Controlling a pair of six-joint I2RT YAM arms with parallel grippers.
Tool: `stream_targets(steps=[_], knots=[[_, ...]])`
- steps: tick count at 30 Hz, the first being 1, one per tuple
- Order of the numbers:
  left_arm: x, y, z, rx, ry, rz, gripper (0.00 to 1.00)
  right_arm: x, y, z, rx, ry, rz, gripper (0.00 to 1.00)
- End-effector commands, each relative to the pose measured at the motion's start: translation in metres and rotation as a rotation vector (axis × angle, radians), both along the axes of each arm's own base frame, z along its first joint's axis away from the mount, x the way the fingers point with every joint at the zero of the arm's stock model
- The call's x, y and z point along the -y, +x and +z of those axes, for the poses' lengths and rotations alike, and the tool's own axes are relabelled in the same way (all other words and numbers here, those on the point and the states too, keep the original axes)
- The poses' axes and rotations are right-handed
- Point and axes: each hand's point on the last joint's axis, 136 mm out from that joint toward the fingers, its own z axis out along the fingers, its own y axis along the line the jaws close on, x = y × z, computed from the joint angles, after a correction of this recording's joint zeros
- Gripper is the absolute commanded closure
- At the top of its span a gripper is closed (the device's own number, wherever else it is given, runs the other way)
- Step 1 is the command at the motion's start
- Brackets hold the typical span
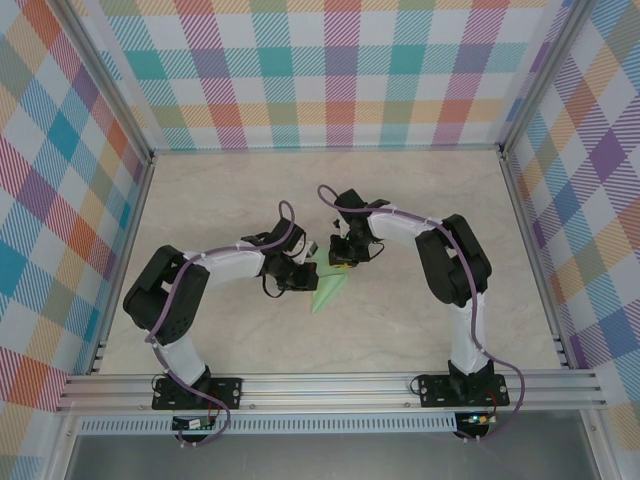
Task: Fold a paper plane with a square sheet of paper (pick it up from the middle)
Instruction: Third fold the triangle at the center of the table.
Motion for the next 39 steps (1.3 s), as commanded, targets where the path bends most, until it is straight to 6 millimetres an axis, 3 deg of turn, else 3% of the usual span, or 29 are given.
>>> stream_targets(steps=[1,30,39], knots=[[-0.002,0.008,0.001,0.006,-0.004,0.005,0.98,0.009,-0.012,-0.015,-0.052,-0.057,0.011,0.83],[-0.009,0.003,-0.009,-0.01,0.027,0.024,0.98,0.008,-0.01,-0.013,-0.054,-0.056,-0.005,0.82],[-0.014,-0.004,-0.022,-0.036,0.051,0.018,0.98,-0.003,0.005,0.022,0.019,0.003,-0.03,0.77]])
